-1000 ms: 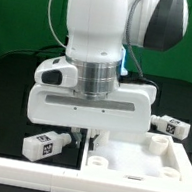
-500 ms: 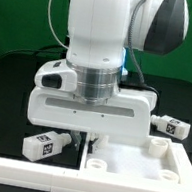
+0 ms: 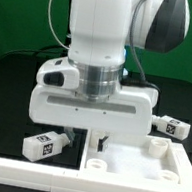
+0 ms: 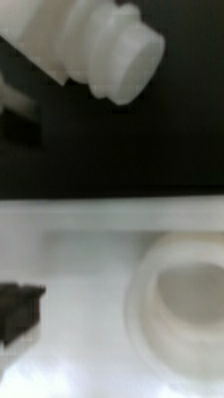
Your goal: Assemble one leg
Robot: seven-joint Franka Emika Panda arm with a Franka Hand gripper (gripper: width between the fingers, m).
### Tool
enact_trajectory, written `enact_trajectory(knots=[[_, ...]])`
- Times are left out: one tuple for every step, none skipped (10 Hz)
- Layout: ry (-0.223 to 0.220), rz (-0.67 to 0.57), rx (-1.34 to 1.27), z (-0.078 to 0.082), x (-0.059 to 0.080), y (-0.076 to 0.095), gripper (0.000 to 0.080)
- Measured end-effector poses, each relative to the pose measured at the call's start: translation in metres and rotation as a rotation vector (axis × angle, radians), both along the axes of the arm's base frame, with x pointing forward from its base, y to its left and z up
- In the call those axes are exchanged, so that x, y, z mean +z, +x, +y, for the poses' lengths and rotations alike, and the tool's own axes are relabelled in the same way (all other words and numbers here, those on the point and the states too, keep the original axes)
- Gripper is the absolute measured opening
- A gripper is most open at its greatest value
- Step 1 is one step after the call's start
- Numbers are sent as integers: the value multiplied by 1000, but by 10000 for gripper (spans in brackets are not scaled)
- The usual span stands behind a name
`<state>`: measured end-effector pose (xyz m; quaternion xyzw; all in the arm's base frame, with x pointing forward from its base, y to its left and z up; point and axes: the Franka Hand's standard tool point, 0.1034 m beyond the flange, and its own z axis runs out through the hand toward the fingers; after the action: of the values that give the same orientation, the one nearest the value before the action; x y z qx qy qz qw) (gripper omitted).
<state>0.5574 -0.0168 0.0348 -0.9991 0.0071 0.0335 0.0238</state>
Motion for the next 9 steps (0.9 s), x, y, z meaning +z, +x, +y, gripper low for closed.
enact_trajectory(knots=[[8, -3, 0, 0, 19, -15, 548], [12, -6, -5, -1, 31, -28, 617], [12, -3, -6, -1, 30, -30, 617], [11, 1, -5, -1, 26, -29, 643], [11, -1, -5, -1, 27, -29, 648], [12, 3, -1, 1, 26, -29, 648], [16, 7, 8, 7, 26, -30, 649], [18, 15, 10, 16, 28, -38, 649], [24, 43, 16, 26, 31, -56, 649]])
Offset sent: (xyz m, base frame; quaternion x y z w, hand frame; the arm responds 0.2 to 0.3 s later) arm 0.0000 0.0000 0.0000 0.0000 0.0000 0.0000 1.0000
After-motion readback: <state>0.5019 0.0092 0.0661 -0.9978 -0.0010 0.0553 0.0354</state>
